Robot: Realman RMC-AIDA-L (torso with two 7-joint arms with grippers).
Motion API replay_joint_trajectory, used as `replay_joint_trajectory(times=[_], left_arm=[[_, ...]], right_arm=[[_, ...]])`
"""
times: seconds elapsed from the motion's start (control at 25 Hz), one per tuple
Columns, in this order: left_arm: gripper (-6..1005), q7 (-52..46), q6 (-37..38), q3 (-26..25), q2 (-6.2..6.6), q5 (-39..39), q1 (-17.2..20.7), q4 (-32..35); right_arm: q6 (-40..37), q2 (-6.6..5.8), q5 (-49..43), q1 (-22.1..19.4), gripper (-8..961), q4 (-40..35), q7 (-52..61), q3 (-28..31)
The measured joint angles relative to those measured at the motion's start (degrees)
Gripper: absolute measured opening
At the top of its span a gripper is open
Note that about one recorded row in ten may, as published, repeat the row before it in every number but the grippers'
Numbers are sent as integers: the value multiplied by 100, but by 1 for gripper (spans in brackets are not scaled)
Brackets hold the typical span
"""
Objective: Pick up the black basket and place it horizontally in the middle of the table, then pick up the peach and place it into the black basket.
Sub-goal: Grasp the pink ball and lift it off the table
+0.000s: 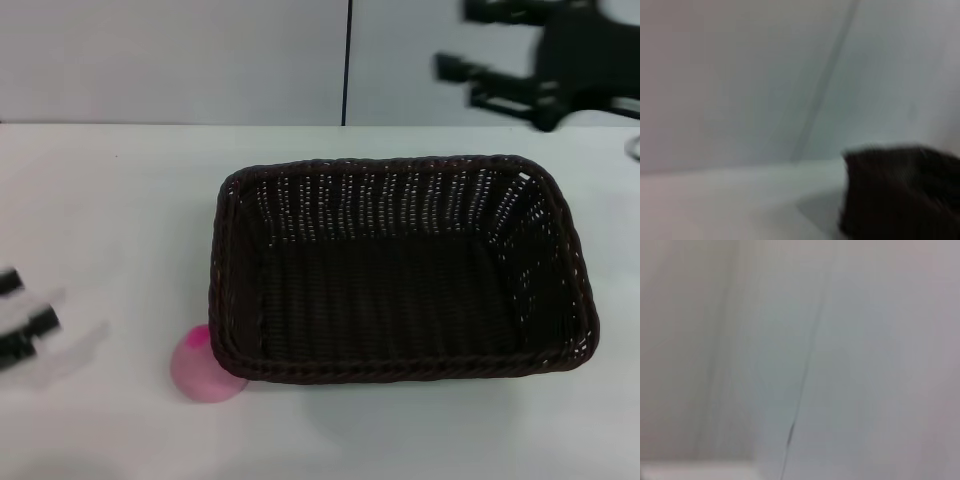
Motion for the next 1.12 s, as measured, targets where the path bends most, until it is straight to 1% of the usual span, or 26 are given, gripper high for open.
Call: replay_joint_trajectory(times=[0.08, 0.16, 0.28, 0.36, 0.4, 0.44, 0.48, 0.6, 0.68, 0.96, 1.12], left_arm=[[831, -1, 9, 157, 20, 303, -203, 188], [831, -2, 17, 206, -17, 692, -440, 447], [830, 19, 123, 224, -179, 1156, -723, 697], [830, 31, 275, 231, -297, 1317, -817, 705], [830, 49, 337, 233, -347, 1345, -842, 692], [830, 49, 337, 233, -347, 1345, -842, 692], [830, 145, 420, 218, -474, 1339, -869, 653], [829, 250, 409, 172, -588, 1310, -874, 628], [829, 286, 396, 129, -654, 1301, -864, 578], [828, 343, 345, 21, -806, 1307, -718, 299], [827, 411, 340, 21, -931, 1319, -687, 272]], right_arm=[[-65, -1, 731, -428, 564, 50, -193, 30], [-258, -1, 1418, -769, 564, 245, -427, 84], [-860, 4, 2446, -1151, 564, 829, -794, 228], [-1290, 4, 2944, -1249, 564, 1310, -1006, 333], [-1662, 1, 3256, -1274, 565, 1792, -1137, 475], [-1662, 1, 3256, -1274, 565, 1792, -1137, 475], [-1872, 0, 3340, -1268, 565, 2045, -1164, 595], [-2255, 4, 3397, -1242, 565, 2465, -1178, 842], [-2278, 3, 3400, -1243, 565, 2518, -1179, 867], [-2340, -15, 3395, -1255, 564, 2728, -1183, 1054], [-2414, -18, 3373, -1242, 564, 2835, -1183, 1207]])
